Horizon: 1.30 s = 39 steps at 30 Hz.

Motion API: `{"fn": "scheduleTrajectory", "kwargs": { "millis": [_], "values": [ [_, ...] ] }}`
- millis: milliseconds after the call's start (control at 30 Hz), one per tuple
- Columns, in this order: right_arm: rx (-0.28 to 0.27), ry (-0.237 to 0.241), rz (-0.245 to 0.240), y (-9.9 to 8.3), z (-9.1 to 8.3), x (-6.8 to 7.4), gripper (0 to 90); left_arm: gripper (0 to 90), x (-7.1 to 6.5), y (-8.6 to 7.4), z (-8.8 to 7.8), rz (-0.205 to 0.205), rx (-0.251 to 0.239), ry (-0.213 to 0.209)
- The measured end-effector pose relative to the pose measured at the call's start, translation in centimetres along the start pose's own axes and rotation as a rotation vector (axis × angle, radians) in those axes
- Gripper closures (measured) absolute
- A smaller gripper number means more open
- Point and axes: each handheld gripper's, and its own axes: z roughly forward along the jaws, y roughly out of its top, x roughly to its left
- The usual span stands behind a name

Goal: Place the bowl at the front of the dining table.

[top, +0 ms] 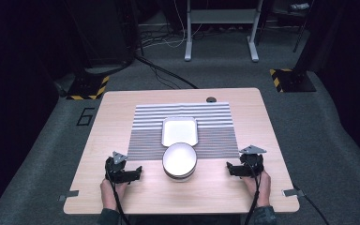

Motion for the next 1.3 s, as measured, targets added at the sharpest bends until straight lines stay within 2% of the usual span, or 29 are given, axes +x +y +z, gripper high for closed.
{"fn": "scheduleTrajectory", "kwargs": {
  "millis": [433, 867, 967, 1067, 1100, 1133, 1300],
  "values": [
    [0.001, 0.005, -0.006, -0.02, -0.01, -0.03, 7.8, 8.4, -0.10, -0.03, -0.01, -0.002, -0.003, 0.000],
    [-0.001, -0.014, 0.015, -0.03, -0.13, -0.05, 9.3, 8.8, -0.32, -0.03, -0.15, -0.019, 0.005, 0.017],
    [0.017, -0.005, 0.008, 0.13, -0.09, -0.11, 7.5, 8.5, -0.45, -0.12, -0.25, -0.023, 0.006, 0.019],
    [0.020, -0.004, 0.007, 0.17, -0.13, -0.13, 7.6, 7.7, -0.45, -0.27, -0.30, -0.021, 0.001, 0.012],
    [0.012, 0.003, 0.015, 0.16, -0.23, -0.12, 7.8, 3.9, -0.35, -0.25, -0.23, -0.016, 0.006, -0.006],
    [0.012, 0.003, 0.015, 0.16, -0.23, -0.12, 7.8, 1.8, -0.35, -0.25, -0.23, -0.016, 0.006, -0.006],
    [0.004, 0.006, 0.024, 0.15, -0.55, -0.30, 7.8, 2.0, -0.08, -0.21, -0.38, -0.006, 0.012, -0.009]
  ]
}}
